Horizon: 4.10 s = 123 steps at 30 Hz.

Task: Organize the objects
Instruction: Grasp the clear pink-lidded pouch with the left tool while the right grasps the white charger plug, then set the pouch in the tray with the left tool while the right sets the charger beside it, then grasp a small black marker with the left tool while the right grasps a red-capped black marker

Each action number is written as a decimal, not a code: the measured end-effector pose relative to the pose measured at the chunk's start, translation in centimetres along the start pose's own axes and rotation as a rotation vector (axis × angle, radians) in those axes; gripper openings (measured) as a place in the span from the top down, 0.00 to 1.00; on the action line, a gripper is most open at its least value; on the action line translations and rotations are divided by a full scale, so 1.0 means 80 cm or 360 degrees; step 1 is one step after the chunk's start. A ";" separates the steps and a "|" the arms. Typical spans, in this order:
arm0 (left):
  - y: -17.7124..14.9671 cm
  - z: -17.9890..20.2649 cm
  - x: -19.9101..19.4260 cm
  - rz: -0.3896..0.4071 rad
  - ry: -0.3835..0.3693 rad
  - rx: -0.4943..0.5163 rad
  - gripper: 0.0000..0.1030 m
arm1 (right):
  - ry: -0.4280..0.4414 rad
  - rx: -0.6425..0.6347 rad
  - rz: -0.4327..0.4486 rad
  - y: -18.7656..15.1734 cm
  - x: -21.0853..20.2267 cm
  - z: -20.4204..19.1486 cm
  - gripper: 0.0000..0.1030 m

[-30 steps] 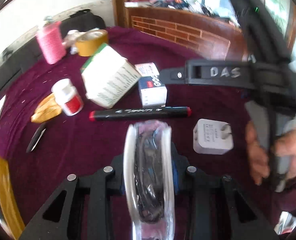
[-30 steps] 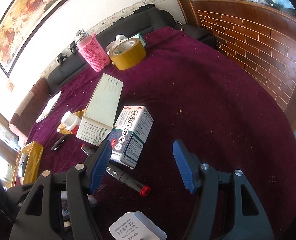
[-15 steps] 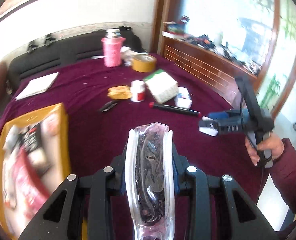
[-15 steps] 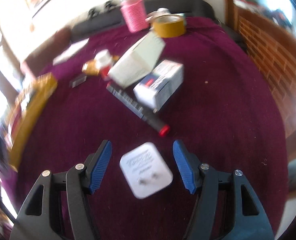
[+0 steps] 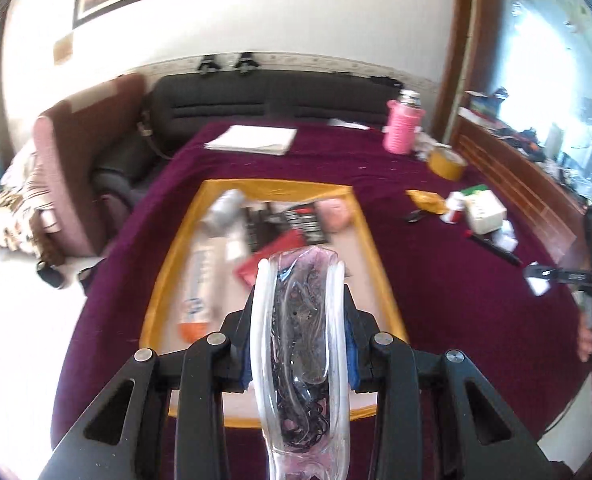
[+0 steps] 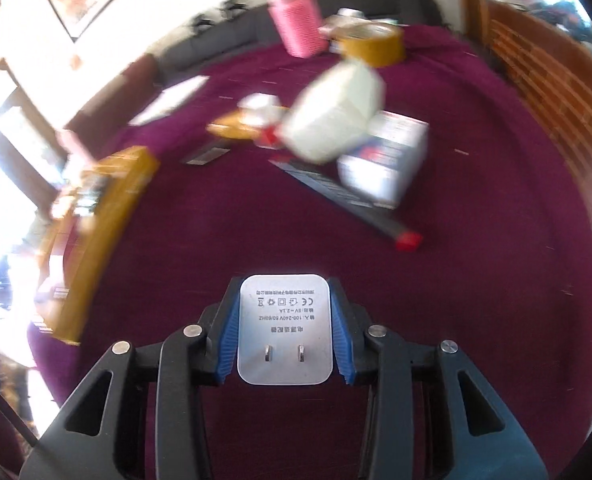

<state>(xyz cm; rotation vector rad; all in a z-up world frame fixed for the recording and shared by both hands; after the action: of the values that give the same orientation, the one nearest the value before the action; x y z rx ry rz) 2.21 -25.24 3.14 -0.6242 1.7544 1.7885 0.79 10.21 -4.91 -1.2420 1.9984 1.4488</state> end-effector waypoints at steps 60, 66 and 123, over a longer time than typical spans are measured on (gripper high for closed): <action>-0.015 0.066 0.030 -0.0068 -0.0246 -0.0092 0.30 | -0.0457 0.0059 0.0073 0.055 0.041 -0.026 0.48; -0.012 0.150 0.040 -0.0129 -0.0334 0.0033 0.30 | -0.0485 0.0215 0.0193 0.074 0.001 0.054 0.47; -0.022 0.323 0.220 -0.0416 -0.0309 0.0500 0.76 | 0.0205 0.0455 -0.0070 0.031 0.062 0.061 0.41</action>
<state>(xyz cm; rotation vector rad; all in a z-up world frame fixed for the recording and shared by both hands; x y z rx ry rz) -8.30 1.69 -8.96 -0.5033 1.6866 1.3170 -4.83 12.61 -9.04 -1.2699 2.1561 1.0401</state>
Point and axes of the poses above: each gripper's, at about its wrist camera, not at the fingertips, and x roughly the way its jaws point, z to its right, y to its top, the point moved 10 cm from there along x, roughly the way its jaws point, and after that the axes turned 3 degrees about y, right-handed, at the moved point
